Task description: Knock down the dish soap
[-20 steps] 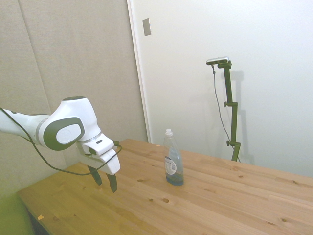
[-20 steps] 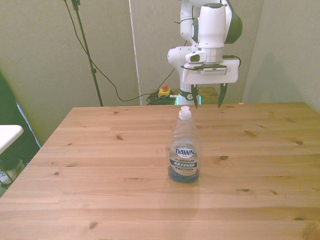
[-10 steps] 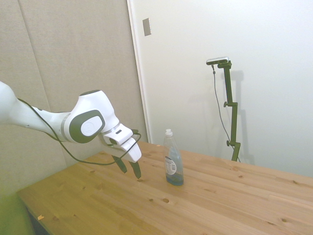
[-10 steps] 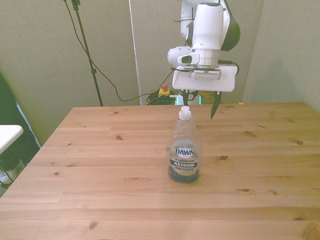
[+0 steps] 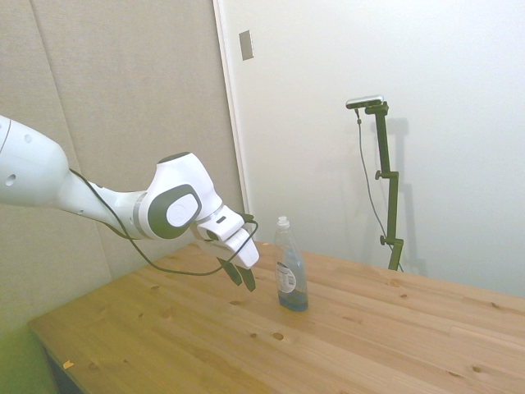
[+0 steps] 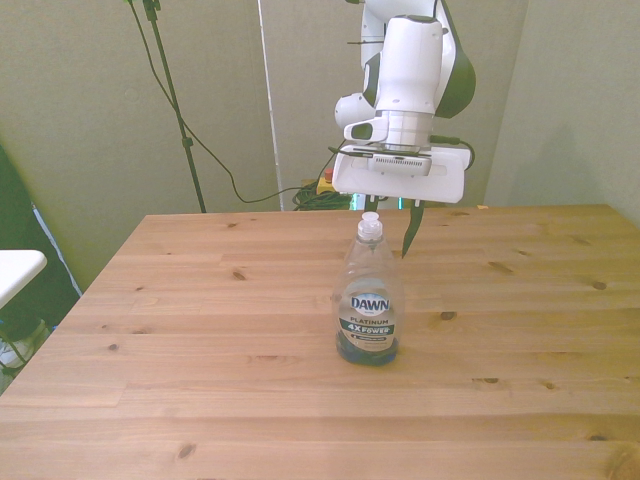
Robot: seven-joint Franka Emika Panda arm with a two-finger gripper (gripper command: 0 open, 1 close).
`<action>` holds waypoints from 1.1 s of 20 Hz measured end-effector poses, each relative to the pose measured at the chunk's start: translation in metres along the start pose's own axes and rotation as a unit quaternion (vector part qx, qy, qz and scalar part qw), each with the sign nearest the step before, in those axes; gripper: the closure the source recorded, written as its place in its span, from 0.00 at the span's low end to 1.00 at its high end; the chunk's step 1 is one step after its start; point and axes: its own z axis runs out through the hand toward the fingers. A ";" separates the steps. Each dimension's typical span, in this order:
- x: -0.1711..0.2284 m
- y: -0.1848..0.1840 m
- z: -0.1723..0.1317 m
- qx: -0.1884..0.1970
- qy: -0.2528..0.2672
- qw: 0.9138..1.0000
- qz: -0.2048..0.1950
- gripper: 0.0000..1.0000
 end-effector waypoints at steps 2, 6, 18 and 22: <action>0.006 -0.001 0.004 0.000 0.005 1.000 0.006 1.00; 0.019 -0.008 0.012 0.003 0.012 1.000 0.017 1.00; 0.078 -0.051 0.004 0.022 0.061 0.997 0.049 1.00; 0.111 -0.059 0.013 0.023 0.078 0.995 0.065 1.00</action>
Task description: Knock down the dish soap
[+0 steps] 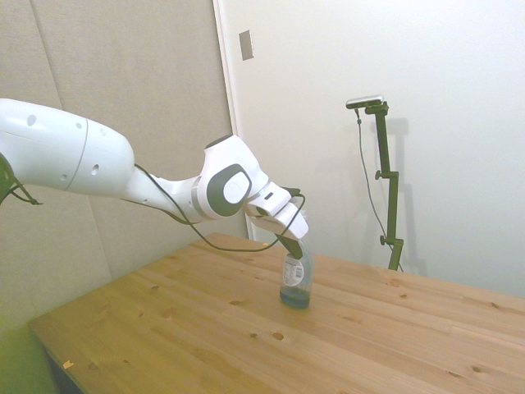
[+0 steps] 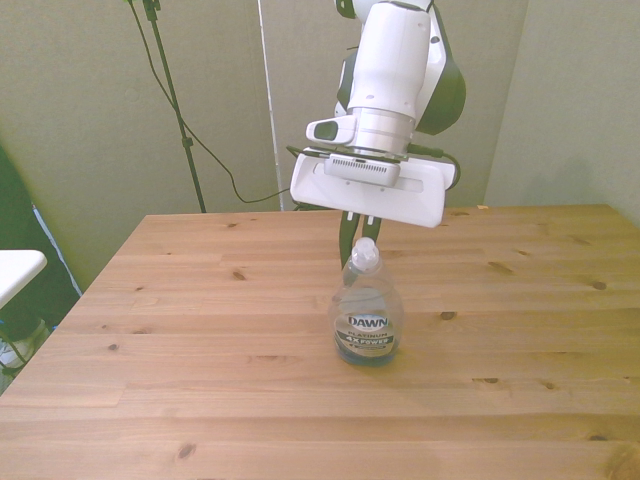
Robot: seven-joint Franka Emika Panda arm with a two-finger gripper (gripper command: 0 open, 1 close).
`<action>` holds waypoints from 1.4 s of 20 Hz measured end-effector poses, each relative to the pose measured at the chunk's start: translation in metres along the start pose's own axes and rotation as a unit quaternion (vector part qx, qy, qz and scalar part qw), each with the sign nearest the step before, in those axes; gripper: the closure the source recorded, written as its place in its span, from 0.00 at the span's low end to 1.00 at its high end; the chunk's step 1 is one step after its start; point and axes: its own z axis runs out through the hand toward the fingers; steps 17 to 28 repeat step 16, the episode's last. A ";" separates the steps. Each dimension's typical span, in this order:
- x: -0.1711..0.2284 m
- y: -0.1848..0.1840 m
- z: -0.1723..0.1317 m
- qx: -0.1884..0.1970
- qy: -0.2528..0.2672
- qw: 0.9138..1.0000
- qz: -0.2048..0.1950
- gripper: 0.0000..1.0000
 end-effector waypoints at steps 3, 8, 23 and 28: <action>0.007 -0.017 0.008 0.007 0.007 1.000 0.002 1.00; 0.001 -0.044 0.023 0.015 0.012 1.000 0.000 1.00; 0.017 -0.060 0.027 0.028 0.020 0.999 0.018 1.00; 0.017 -0.060 0.027 0.028 0.020 0.999 0.018 1.00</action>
